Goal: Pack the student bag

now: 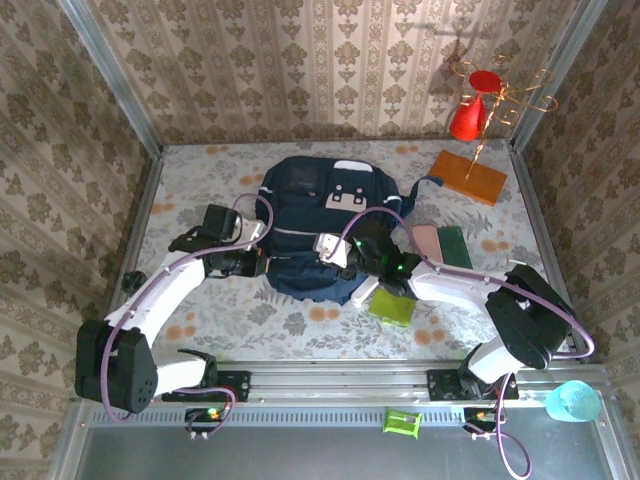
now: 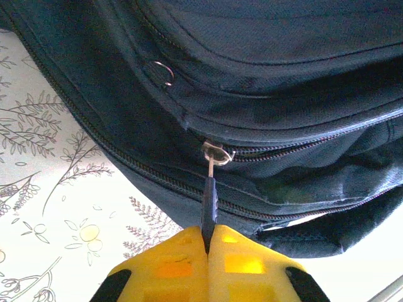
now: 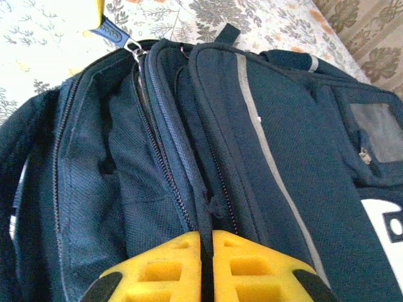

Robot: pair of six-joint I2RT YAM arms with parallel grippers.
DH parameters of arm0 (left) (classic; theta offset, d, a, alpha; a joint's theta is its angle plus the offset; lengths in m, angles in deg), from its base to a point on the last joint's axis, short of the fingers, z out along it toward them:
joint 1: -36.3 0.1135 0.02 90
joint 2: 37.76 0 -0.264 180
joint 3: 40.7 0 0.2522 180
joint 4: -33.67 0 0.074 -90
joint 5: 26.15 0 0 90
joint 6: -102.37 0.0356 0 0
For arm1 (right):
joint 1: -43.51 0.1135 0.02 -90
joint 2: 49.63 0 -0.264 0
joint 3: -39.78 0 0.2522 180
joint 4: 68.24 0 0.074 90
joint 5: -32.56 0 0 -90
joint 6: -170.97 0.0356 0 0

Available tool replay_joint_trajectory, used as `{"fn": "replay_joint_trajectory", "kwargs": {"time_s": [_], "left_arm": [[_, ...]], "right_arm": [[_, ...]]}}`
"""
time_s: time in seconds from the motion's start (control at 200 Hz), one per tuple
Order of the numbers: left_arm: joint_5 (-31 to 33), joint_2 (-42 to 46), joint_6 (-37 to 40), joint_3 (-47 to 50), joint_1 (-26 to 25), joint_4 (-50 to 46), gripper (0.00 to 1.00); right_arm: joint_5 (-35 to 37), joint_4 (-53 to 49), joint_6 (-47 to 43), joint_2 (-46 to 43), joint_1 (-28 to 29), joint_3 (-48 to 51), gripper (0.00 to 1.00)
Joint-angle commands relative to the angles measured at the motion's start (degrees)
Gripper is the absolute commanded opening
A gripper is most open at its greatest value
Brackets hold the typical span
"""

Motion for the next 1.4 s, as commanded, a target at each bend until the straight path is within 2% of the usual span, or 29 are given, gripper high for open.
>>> {"fn": "replay_joint_trajectory", "kwargs": {"time_s": [0.0,0.16,0.31,0.63,0.78,0.905,0.99,1.175,1.28,1.395], "left_arm": [[-0.83,0.16,1.47,-0.63,-0.88,-2.92,0.00],[-2.73,1.16,0.96,-0.29,-2.68,-2.11,0.00],[-3.96,2.32,0.36,0.23,-3.56,-1.92,0.00],[-3.89,4.78,-0.07,0.99,-3.76,-1.85,0.00],[-3.29,4.78,0.09,0.96,-3.76,-1.76,0.00],[-3.28,4.69,0.28,0.55,-3.80,-1.83,0.00],[-3.17,4.73,0.28,0.44,-3.79,-1.93,0.00],[-2.82,5.25,-0.13,0.55,-3.77,-1.98,0.00],[0.12,5.44,-0.07,0.28,-3.36,-2.78,0.00],[3.32,5.05,0.62,-0.20,-2.43,-3.95,0.00]], "right_arm": [[-0.62,-1.68,3.34,-0.53,-0.04,-1.26,0.21],[1.52,-1.82,3.08,2.86,4.20,-4.33,0.33],[3.97,-2.10,0.74,6.73,6.93,-8.64,0.36],[4.54,-6.21,-2.62,13.47,7.99,-15.38,0.38],[3.70,-6.20,-2.13,13.29,8.17,-15.06,0.50],[4.39,-5.92,-2.34,13.87,8.26,-15.30,0.51],[7.12,-4.73,-3.03,14.96,8.27,-15.59,0.46],[10.77,-2.25,-4.05,16.37,8.38,-16.18,0.24],[11.79,1.51,-4.48,14.62,8.33,-14.00,0.10],[10.80,5.15,-3.92,11.16,7.42,-10.64,0.02]]}}
